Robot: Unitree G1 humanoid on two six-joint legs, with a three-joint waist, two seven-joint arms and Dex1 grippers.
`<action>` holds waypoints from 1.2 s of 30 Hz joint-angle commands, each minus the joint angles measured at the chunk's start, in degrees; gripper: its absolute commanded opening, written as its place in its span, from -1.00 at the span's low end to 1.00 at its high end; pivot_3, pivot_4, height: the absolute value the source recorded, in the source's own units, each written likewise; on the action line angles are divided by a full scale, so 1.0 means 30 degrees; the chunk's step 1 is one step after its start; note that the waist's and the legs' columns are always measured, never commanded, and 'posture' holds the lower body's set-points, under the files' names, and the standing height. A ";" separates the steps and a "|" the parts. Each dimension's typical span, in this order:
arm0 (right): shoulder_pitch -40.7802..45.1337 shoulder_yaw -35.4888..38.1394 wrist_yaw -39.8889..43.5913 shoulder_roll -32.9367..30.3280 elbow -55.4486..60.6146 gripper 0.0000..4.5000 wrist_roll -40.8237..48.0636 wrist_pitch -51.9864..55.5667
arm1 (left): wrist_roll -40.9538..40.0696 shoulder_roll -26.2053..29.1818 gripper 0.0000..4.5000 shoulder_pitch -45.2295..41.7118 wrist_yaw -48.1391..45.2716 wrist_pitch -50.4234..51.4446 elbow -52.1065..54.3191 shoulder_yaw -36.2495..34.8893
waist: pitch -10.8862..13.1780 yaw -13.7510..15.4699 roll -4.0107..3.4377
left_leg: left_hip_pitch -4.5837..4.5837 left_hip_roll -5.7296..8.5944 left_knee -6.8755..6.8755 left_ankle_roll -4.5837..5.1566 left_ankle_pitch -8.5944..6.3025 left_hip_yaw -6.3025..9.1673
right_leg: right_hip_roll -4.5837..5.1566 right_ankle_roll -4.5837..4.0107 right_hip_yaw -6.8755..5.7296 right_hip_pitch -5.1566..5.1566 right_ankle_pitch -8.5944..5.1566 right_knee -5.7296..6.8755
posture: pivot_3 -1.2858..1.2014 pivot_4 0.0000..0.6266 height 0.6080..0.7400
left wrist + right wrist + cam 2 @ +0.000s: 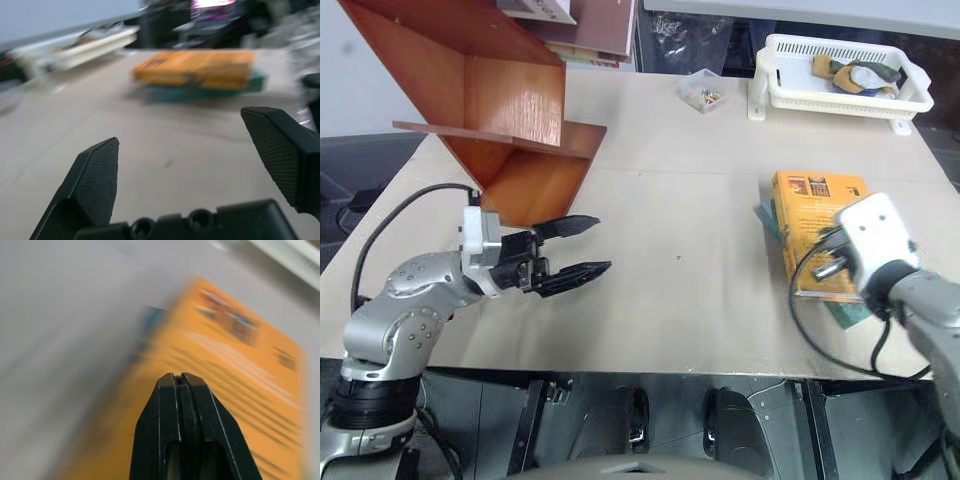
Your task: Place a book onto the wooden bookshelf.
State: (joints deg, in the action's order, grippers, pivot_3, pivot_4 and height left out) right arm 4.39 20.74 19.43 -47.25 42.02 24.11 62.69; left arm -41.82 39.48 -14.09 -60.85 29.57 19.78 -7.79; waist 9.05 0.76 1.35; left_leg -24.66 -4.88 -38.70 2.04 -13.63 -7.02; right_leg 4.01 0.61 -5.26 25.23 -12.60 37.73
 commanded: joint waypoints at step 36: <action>0.7729 -0.3942 0.3246 -0.0984 -1.4214 -0.98 -0.2775 -0.1439 | -0.1260 0.0148 1.00 -0.1799 0.0229 0.1113 0.1665 0.0461 | 0.0014 -0.0299 -0.0031 | -0.0003 0.0010 -0.0030 0.0003 0.0005 -0.0024 | -0.0008 0.0083 0.0038 0.0000 0.0050 0.0015 | 0.03 -0.52 1.00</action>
State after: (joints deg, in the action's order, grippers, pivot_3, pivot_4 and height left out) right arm 26.61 7.77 29.25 -50.19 -2.41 16.05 59.62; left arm -44.56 39.22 -19.32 -60.64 33.23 22.06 -4.74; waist 9.10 -0.13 1.26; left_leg -24.67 -4.85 -38.79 2.05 -13.61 -7.09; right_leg 3.99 0.86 -5.15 25.23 -12.45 37.78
